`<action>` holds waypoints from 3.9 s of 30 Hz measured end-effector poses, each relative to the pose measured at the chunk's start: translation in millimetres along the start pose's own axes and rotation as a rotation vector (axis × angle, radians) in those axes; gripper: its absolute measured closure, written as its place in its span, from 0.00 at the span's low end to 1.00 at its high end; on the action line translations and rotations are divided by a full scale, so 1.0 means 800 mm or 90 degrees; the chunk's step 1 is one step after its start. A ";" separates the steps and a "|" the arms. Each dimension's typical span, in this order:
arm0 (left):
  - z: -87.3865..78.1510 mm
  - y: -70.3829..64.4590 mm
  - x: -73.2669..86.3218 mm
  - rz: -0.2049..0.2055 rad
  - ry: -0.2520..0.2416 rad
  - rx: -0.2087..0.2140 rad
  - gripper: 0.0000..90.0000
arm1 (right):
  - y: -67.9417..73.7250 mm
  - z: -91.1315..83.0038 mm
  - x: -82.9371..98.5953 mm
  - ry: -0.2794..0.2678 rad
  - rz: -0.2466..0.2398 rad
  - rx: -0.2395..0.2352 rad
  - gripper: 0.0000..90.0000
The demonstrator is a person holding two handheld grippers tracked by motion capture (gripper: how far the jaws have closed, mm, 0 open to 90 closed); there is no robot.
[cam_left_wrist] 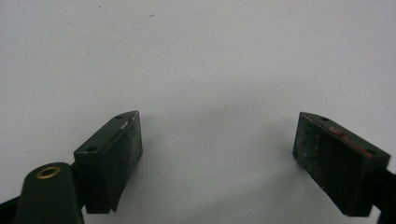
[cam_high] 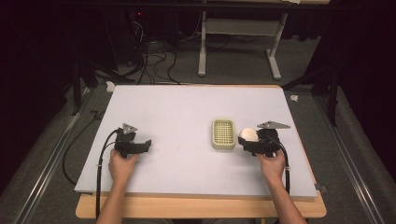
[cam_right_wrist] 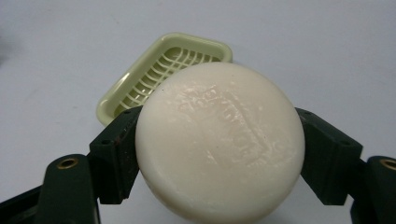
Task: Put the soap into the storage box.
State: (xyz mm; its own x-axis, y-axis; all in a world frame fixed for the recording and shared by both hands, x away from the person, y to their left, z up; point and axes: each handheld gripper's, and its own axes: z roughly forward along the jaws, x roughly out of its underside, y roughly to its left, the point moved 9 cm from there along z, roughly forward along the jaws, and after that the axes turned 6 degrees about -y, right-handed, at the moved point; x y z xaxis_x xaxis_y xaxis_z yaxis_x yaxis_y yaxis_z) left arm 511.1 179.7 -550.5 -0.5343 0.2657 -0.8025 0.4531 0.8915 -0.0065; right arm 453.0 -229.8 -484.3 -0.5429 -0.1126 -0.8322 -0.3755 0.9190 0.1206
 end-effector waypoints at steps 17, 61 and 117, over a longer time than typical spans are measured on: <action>0.000 0.000 0.000 0.000 0.000 0.000 0.18 | 0.033 0.007 -0.024 -0.002 -0.040 -0.026 0.27; 0.000 0.000 0.000 0.000 0.000 0.000 0.18 | 0.056 0.059 -0.041 0.044 -0.078 -0.032 0.27; 0.000 0.000 0.000 0.000 0.000 0.000 0.18 | 0.056 0.107 -0.016 0.114 -0.063 -0.005 0.27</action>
State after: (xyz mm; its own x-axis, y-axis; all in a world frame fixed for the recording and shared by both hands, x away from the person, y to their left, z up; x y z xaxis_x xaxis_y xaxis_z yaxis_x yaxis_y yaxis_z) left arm 511.1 179.7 -550.6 -0.5343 0.2658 -0.8024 0.4535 0.8912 -0.0068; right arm 507.4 -154.9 -514.7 -0.6283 -0.2682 -0.7303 -0.4389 0.8973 0.0480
